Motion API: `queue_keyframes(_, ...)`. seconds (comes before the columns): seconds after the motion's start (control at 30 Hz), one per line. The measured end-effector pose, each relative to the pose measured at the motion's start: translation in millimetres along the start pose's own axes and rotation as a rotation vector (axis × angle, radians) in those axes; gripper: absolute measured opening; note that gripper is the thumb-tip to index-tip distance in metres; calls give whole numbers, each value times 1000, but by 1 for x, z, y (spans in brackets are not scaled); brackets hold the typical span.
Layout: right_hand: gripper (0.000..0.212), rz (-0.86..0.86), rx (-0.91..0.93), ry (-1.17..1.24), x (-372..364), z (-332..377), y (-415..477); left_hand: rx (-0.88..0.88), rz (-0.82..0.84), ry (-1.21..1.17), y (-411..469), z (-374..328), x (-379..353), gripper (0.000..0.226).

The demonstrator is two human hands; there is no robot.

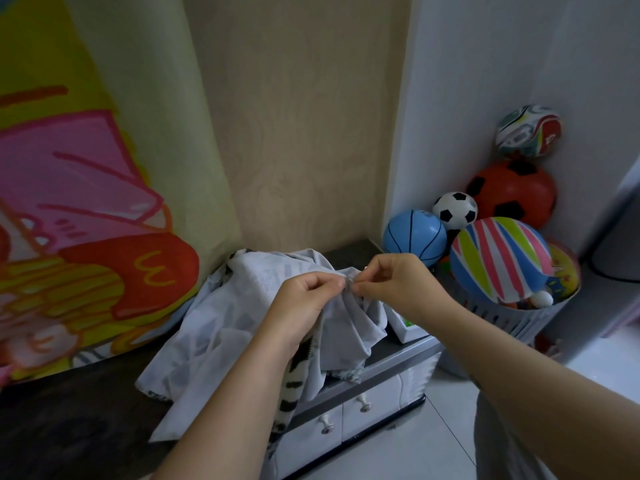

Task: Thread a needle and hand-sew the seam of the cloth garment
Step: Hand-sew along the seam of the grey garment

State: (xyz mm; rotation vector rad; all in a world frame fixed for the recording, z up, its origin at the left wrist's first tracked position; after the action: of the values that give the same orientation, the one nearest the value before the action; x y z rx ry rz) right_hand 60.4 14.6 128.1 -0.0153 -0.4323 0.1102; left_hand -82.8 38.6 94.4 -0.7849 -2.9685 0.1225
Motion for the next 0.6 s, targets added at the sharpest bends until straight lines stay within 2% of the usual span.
queue_keyframes(0.1,12,38,-33,106,5,-3,1,-6,27,50,1,2,2,13)
queue_keyframes(0.27,20,251,-148,344,-2,-16,0,8,109,80,-1,2,-2,12)
queue_keyframes(0.33,11,331,-171,427,-8,-19,-3,31,160,83,-4,4,-6,14)
queue_keyframes(0.6,8,491,-263,397,-11,-30,-8,10,247,106,-9,9,-19,12)
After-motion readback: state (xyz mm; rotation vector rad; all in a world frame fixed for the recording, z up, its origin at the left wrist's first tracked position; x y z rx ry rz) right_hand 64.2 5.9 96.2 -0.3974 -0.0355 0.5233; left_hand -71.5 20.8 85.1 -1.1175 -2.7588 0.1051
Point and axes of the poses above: each hand's wrist, its own y-axis towards the middle knuckle, its own x-axis out of the back of the hand, z = x × y, the point moved 8 cm from there along y, towards the middle knuckle, and after that the axes turned 12 degrees about z, right-handed, at the moved point
